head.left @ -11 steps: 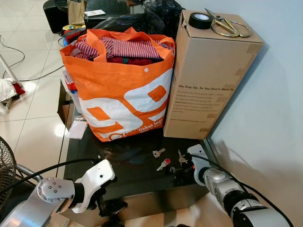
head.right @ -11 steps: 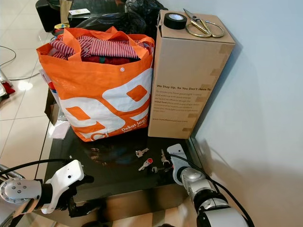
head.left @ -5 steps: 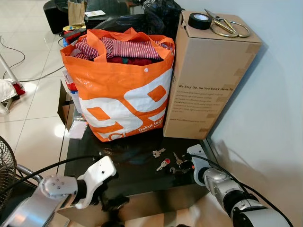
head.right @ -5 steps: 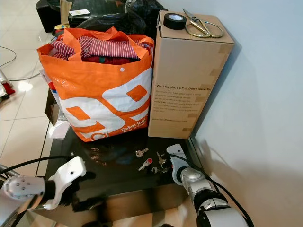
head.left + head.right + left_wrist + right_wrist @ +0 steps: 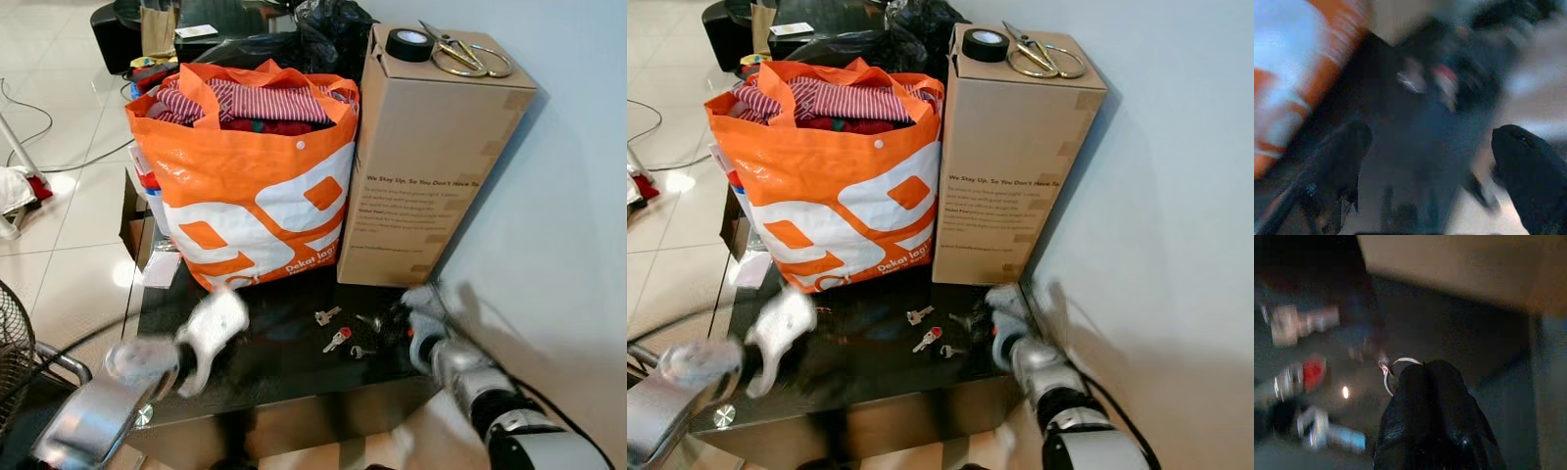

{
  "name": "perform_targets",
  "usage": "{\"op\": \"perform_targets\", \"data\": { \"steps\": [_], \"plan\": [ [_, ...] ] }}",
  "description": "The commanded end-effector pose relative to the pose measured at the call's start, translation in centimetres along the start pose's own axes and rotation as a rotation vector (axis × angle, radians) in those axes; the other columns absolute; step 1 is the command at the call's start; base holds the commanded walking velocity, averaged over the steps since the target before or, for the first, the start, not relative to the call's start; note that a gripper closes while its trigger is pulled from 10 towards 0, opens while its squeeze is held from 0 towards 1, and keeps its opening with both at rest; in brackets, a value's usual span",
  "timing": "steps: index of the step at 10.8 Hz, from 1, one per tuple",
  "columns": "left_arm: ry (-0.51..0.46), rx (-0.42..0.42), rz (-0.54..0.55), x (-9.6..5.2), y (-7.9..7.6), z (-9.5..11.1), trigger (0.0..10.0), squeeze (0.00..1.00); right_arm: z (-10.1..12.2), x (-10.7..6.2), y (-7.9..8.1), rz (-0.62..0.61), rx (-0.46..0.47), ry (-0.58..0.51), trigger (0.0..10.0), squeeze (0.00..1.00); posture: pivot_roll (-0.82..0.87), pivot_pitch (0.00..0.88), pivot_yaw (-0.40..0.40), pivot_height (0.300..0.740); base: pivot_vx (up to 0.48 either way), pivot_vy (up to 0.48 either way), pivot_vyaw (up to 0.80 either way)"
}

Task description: Hang keys on a hook

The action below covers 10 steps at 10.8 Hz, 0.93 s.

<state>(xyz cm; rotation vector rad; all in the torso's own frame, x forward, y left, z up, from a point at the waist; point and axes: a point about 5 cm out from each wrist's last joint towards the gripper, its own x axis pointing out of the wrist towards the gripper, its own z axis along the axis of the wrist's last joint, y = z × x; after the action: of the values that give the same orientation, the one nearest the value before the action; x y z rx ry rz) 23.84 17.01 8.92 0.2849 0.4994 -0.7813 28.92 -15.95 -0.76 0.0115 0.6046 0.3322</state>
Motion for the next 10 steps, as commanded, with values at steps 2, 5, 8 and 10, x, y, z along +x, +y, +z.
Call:
{"op": "perform_targets", "data": {
  "steps": [2, 5, 8, 10],
  "plan": [
    [-0.109, -0.097, 0.193, -0.1, 1.6, 1.4, 10.0, 0.04, 3.6, -0.5, -0.6, -0.004, 0.028, -0.233, 0.0, 0.0, 0.07, 0.0, -0.057, 0.74, 0.0, 0.0, 0.0],
    [-0.236, -0.102, 0.438, -0.8, 2.5, 3.1, 10.0, 0.0, 5.9, -3.7, 0.5, -0.042, 0.039, -0.445, 0.0, 0.0, 0.06, 0.0, -0.046, 0.74, 0.0, 0.0, 0.0],
    [-0.343, -0.125, 0.594, -2.0, 1.6, 4.2, 10.0, 0.17, 6.1, -8.1, 0.5, -0.197, 0.08, -0.491, 0.0, 0.0, 0.06, 0.0, -0.052, 0.74, 0.0, 0.0, 0.0],
    [-0.312, -0.146, 0.702, -2.2, 2.0, 3.6, 10.0, 0.0, 6.3, -9.0, 0.8, -0.236, 0.09, -0.466, 0.0, 0.0, 0.07, 0.0, -0.065, 0.74, 0.0, 0.0, 0.0]
  ]
}}
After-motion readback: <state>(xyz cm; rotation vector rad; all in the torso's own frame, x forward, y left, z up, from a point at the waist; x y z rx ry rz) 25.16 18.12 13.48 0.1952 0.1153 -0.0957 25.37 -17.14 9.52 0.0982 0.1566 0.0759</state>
